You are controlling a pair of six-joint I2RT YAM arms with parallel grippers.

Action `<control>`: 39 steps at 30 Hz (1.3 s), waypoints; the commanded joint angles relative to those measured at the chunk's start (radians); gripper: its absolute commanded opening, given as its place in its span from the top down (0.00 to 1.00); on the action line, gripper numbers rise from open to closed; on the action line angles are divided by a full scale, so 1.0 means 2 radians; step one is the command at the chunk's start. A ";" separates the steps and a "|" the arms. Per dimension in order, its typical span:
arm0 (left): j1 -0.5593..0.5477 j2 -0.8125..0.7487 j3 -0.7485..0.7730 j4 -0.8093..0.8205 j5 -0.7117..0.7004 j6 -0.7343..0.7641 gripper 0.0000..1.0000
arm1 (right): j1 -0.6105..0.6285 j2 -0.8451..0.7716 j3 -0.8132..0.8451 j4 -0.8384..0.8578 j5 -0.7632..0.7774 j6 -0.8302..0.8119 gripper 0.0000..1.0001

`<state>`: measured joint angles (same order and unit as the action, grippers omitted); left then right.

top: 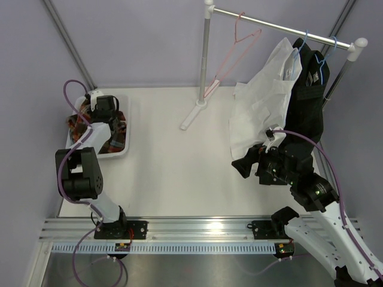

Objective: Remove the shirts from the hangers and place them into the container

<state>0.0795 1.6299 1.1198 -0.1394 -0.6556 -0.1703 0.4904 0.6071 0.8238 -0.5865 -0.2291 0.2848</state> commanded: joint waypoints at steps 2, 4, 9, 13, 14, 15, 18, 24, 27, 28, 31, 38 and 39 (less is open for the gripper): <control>-0.004 0.036 0.036 -0.011 0.068 -0.026 1.00 | -0.001 -0.001 -0.003 0.023 -0.011 -0.002 0.02; -0.004 0.049 0.051 -0.025 0.082 -0.031 0.99 | -0.001 0.000 -0.004 0.023 -0.010 -0.002 0.02; -0.004 0.071 0.071 -0.062 0.082 -0.032 0.70 | -0.001 0.000 -0.004 0.023 -0.008 -0.002 0.02; -0.004 0.047 0.079 -0.073 0.096 -0.035 0.31 | -0.001 -0.001 0.001 0.021 -0.008 -0.001 0.02; -0.003 0.040 0.085 -0.081 0.099 -0.036 0.19 | -0.001 -0.002 0.005 0.020 -0.007 -0.001 0.02; -0.004 0.032 0.090 -0.087 0.103 -0.038 0.15 | -0.001 -0.001 0.008 0.019 -0.007 -0.001 0.02; -0.004 -0.007 0.113 -0.118 0.124 -0.043 0.02 | -0.002 -0.002 0.024 0.013 -0.004 -0.001 0.02; -0.004 -0.102 0.149 -0.185 0.169 -0.054 0.01 | -0.001 0.007 0.076 -0.016 0.032 -0.010 0.02; -0.004 -0.165 0.147 -0.198 0.206 -0.053 0.01 | -0.001 0.027 0.123 -0.049 0.084 -0.010 0.02; -0.004 -0.181 0.143 -0.198 0.245 -0.047 0.01 | -0.001 0.035 0.156 -0.062 0.100 -0.012 0.02; -0.004 -0.245 0.115 -0.199 0.348 -0.046 0.01 | -0.002 0.084 0.219 -0.118 0.178 -0.011 0.01; -0.036 -0.371 0.005 -0.197 0.419 -0.024 0.01 | -0.001 0.192 0.402 -0.158 0.340 -0.020 0.01; -0.037 -0.383 -0.019 -0.196 0.418 -0.020 0.01 | -0.002 0.218 0.416 -0.159 0.373 -0.022 0.01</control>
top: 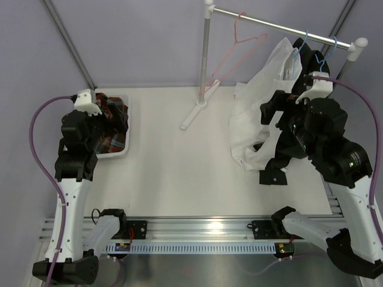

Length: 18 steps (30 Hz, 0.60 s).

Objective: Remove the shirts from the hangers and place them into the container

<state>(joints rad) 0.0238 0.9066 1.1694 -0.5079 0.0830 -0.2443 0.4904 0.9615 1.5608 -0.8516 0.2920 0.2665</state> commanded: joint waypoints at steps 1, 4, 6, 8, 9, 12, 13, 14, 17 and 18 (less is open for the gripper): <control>-0.029 -0.047 -0.058 -0.008 0.042 0.022 0.01 | -0.004 0.055 0.073 -0.027 0.126 -0.020 0.01; -0.062 -0.080 -0.119 0.017 0.026 0.038 0.01 | -0.023 0.106 0.112 -0.023 0.152 -0.031 0.01; -0.078 -0.107 -0.147 0.026 0.023 0.046 0.01 | -0.041 0.136 0.122 -0.014 0.138 -0.034 0.02; -0.096 -0.124 -0.176 0.031 0.019 0.045 0.01 | -0.070 0.153 0.132 -0.007 0.116 -0.034 0.02; -0.101 -0.130 -0.183 0.032 0.021 0.042 0.01 | -0.079 0.165 0.133 -0.003 0.111 -0.034 0.02; -0.121 -0.149 -0.200 0.039 0.015 0.040 0.01 | -0.112 0.182 0.129 0.017 0.084 -0.034 0.05; -0.125 -0.152 -0.200 0.041 0.009 0.042 0.01 | -0.118 0.186 0.124 0.022 0.077 -0.034 0.05; -0.126 -0.153 -0.201 0.040 0.004 0.042 0.01 | -0.129 0.190 0.122 0.031 0.065 -0.034 0.07; -0.126 -0.155 -0.202 0.039 -0.010 0.042 0.01 | -0.142 0.206 0.113 0.042 0.052 -0.033 0.11; -0.126 -0.156 -0.202 0.040 -0.011 0.041 0.01 | -0.149 0.211 0.110 0.045 0.051 -0.034 0.15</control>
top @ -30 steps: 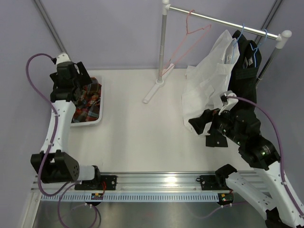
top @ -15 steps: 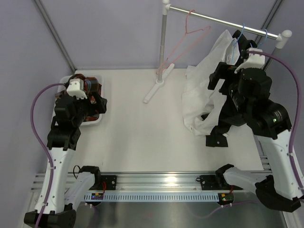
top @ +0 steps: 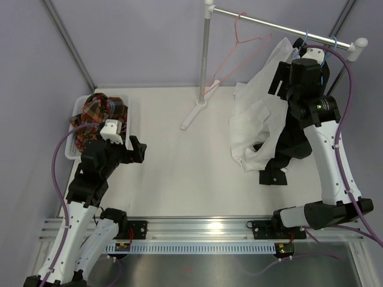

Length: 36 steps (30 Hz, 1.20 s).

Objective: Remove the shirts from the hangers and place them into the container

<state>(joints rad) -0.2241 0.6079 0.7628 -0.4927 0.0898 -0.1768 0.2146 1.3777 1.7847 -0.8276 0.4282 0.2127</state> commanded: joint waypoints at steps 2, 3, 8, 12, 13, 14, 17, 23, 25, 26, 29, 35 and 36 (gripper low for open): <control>-0.002 -0.009 0.002 0.032 -0.013 0.005 0.01 | -0.017 0.005 -0.018 0.051 -0.027 -0.010 0.22; -0.002 -0.009 0.001 0.032 -0.012 0.005 0.01 | -0.020 0.005 -0.023 0.056 -0.028 -0.010 0.26; -0.002 -0.009 0.001 0.032 -0.013 0.004 0.01 | -0.023 0.011 -0.035 0.074 -0.031 -0.020 0.49; -0.002 -0.011 0.000 0.032 -0.015 0.004 0.01 | -0.026 0.014 -0.037 0.083 -0.032 -0.028 0.65; -0.002 -0.010 0.000 0.032 -0.016 0.004 0.01 | -0.027 0.014 -0.038 0.084 -0.032 -0.030 0.69; -0.002 -0.011 -0.001 0.032 -0.017 0.004 0.01 | -0.027 0.014 -0.038 0.092 -0.034 -0.034 0.77; -0.002 -0.011 -0.002 0.032 -0.020 0.004 0.01 | -0.027 0.011 -0.030 0.099 -0.037 -0.051 0.92; -0.002 -0.011 -0.002 0.032 -0.023 0.005 0.01 | -0.028 -0.018 0.013 0.098 -0.038 -0.073 1.00; -0.002 -0.010 -0.002 0.032 -0.025 0.005 0.01 | -0.028 -0.032 0.028 0.096 -0.043 -0.079 1.00; -0.002 -0.009 -0.003 0.032 -0.026 0.005 0.01 | -0.027 -0.036 0.033 0.093 -0.045 -0.080 1.00; -0.002 -0.010 -0.002 0.032 -0.029 0.006 0.01 | -0.027 -0.051 0.043 0.085 -0.057 -0.085 1.00; -0.002 -0.008 -0.003 0.032 -0.033 0.006 0.01 | -0.027 -0.099 0.011 0.063 -0.141 -0.073 1.00; -0.002 -0.008 -0.003 0.032 -0.034 0.006 0.01 | -0.027 -0.111 0.006 0.058 -0.157 -0.071 1.00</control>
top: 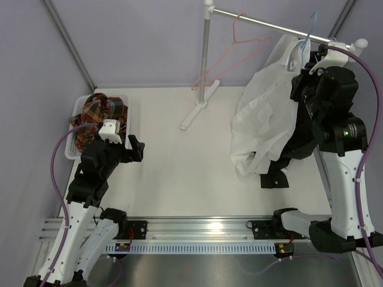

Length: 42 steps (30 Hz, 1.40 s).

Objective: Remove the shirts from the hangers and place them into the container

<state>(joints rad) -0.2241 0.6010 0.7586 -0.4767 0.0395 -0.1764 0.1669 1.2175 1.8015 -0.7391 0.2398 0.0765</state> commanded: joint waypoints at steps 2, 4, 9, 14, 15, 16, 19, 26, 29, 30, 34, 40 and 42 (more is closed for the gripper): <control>-0.002 -0.004 -0.002 0.024 -0.011 0.003 0.01 | -0.003 -0.050 -0.025 -0.007 -0.112 0.000 1.00; -0.002 -0.002 0.000 0.024 -0.002 0.001 0.01 | -0.003 -0.064 -0.049 -0.018 -0.159 0.002 1.00; -0.002 0.009 0.006 0.024 0.013 -0.002 0.01 | -0.003 -0.113 -0.102 -0.038 -0.231 0.001 1.00; -0.002 0.012 0.034 0.022 0.055 -0.018 0.01 | 0.000 -0.151 -0.160 -0.035 -0.357 -0.011 1.00; -0.003 0.012 0.051 0.023 0.077 -0.034 0.01 | 0.004 -0.156 -0.185 -0.029 -0.367 -0.012 1.00; -0.005 0.012 0.060 0.024 0.088 -0.041 0.01 | 0.017 -0.162 -0.197 -0.021 -0.376 -0.014 1.00; -0.026 0.024 0.109 0.024 0.107 -0.074 0.01 | 0.067 -0.168 -0.233 0.002 -0.375 -0.016 1.00; -0.140 0.094 0.208 0.024 0.051 -0.100 0.01 | 0.191 -0.122 -0.290 0.082 -0.324 0.006 1.00; -0.213 0.138 0.240 0.024 -0.005 -0.101 0.01 | 0.229 -0.097 -0.304 0.123 -0.311 0.025 1.00; -0.252 0.161 0.248 0.024 -0.043 -0.099 0.01 | 0.239 -0.091 -0.306 0.130 -0.307 0.028 1.00; -0.317 0.220 0.289 0.025 -0.109 -0.087 0.01 | 0.275 -0.062 -0.298 0.153 -0.289 0.032 1.00; -0.340 0.265 0.306 0.025 -0.164 -0.090 0.05 | 0.293 -0.053 -0.294 0.174 -0.294 0.042 1.00; -0.343 0.271 0.308 0.027 -0.175 -0.090 0.10 | 0.295 -0.056 -0.294 0.177 -0.298 0.046 1.00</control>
<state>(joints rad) -0.9001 1.1408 1.3163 -0.4622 -0.2043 -0.3569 0.7376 1.1290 1.1797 -0.4946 -0.3496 0.1501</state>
